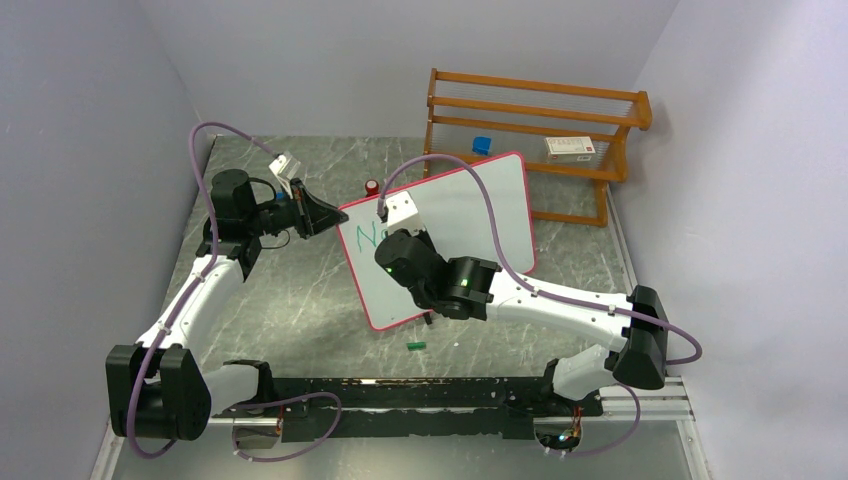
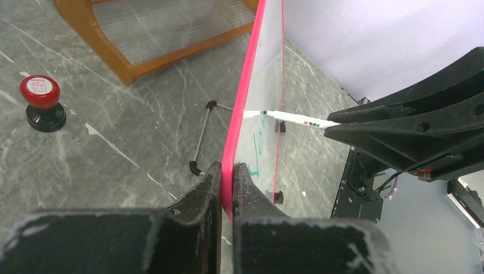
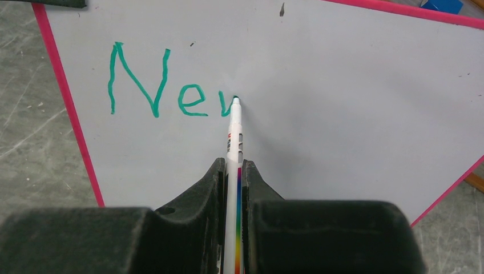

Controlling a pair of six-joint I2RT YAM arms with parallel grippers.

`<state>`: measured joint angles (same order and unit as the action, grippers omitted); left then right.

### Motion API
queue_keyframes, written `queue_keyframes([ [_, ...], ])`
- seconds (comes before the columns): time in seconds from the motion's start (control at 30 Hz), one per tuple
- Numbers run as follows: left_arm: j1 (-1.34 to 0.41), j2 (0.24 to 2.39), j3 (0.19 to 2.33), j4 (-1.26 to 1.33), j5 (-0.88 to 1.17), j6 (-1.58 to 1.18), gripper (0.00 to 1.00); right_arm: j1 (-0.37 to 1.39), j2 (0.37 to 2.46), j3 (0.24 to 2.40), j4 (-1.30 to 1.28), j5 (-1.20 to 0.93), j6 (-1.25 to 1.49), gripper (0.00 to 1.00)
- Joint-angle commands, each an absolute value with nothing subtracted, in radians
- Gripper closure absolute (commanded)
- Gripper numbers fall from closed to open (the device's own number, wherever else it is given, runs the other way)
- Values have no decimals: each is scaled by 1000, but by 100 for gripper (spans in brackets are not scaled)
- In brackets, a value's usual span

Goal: Write a sentence on the whiteboard

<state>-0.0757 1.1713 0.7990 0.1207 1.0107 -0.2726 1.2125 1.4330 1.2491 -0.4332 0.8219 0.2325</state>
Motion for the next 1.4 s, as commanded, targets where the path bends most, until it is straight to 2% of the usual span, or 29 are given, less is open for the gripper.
queue_keyframes([
  [0.0, -89, 1184, 788, 78, 1003, -207, 95, 1203, 1411, 1243, -463, 820, 264, 100],
  [0.53, -89, 1185, 788, 74, 999, -205, 95, 1202, 1399, 1218, -505, 808, 308, 100],
  [1.37, -89, 1189, 788, 78, 1007, -206, 95, 1195, 1405, 1235, -405, 851, 239, 100],
])
